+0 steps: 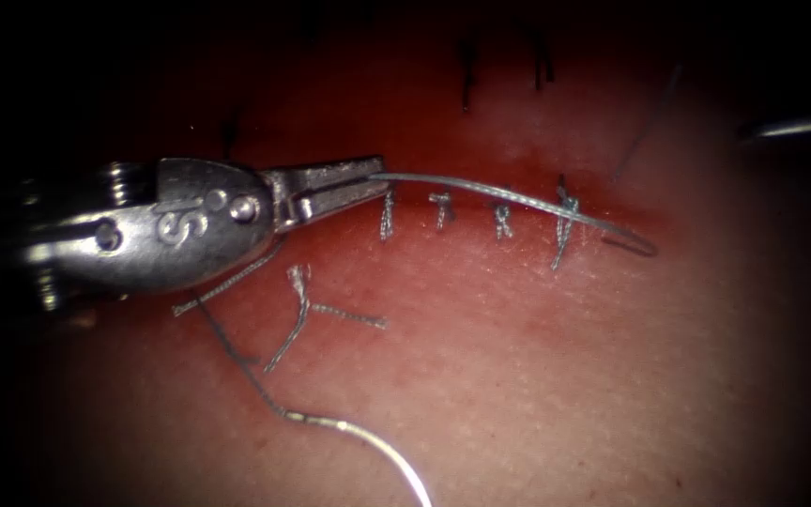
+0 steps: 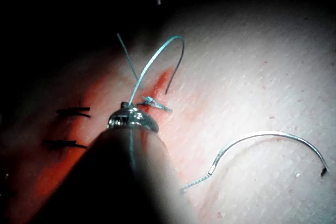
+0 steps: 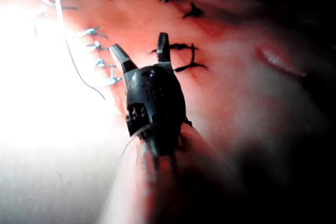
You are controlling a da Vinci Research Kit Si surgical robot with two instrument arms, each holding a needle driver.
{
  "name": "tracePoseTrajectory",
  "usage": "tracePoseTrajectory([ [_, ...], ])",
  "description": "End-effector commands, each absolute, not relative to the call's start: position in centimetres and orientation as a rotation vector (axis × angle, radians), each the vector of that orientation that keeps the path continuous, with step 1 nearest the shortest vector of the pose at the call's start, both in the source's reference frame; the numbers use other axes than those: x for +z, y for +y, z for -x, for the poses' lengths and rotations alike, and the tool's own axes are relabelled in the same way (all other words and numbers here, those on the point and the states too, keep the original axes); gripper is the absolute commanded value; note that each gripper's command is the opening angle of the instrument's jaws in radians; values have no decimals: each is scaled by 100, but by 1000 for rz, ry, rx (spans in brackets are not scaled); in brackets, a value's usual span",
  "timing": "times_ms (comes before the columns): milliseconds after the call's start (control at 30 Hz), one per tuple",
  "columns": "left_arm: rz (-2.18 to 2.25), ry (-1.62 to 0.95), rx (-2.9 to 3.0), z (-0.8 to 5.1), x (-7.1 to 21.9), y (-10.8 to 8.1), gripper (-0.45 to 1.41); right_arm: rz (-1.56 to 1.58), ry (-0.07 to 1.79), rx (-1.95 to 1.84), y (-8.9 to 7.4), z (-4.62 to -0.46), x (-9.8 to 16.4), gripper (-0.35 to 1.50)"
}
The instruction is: Wound Closure
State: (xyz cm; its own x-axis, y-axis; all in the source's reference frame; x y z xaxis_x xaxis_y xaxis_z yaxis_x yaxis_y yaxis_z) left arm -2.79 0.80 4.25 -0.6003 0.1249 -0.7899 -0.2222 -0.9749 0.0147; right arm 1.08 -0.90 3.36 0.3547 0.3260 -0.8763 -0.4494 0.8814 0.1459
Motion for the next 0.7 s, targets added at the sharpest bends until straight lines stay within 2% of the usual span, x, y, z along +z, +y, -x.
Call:
tracePoseTrajectory([
  [33,1297,168,2642,285,429,85,-45,96,1105,478,-87,-135,350,26],
  [67,1298,168,2641,286,429,85,-45,55,1095,448,-89,-148,363,-35],
  [467,1370,182,2576,296,426,106,-45,-168,1205,289,-129,-190,449,-35],
  [700,1208,309,2574,317,453,121,-45,-154,1350,455,-124,-189,441,-35],
])
